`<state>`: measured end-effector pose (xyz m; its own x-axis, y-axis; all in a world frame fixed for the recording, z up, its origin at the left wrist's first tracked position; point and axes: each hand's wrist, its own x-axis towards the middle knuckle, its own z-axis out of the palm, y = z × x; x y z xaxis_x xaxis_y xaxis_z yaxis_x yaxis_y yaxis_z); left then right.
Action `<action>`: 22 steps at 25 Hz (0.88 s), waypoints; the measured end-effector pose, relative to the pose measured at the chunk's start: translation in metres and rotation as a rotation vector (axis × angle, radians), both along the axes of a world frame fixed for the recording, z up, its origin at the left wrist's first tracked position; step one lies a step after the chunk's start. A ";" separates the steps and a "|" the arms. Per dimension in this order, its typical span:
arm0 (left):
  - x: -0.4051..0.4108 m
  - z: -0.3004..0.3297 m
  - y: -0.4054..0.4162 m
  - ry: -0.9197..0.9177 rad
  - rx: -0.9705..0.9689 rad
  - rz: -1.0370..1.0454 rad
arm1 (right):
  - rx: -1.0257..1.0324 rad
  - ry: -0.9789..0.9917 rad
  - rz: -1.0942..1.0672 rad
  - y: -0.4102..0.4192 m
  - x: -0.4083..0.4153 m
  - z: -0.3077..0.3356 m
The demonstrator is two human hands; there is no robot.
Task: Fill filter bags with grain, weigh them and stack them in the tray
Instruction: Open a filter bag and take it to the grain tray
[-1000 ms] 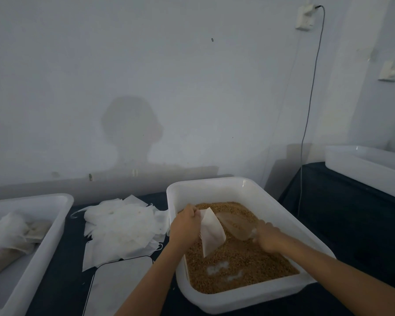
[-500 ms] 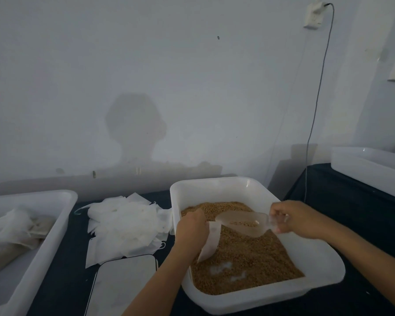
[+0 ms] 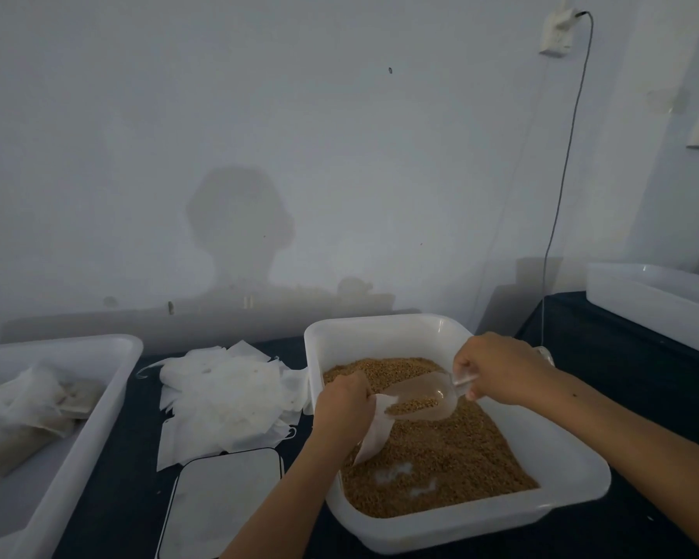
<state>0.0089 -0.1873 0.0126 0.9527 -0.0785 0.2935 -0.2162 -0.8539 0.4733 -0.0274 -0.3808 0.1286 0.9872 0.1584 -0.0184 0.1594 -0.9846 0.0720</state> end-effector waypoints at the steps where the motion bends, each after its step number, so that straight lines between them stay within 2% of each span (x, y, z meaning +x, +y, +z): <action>1: 0.000 0.000 0.000 -0.003 -0.005 -0.001 | -0.008 -0.007 0.000 0.001 0.000 0.000; 22: -0.006 0.004 0.001 -0.053 -0.064 -0.036 | 0.010 -0.004 -0.020 -0.013 0.001 -0.003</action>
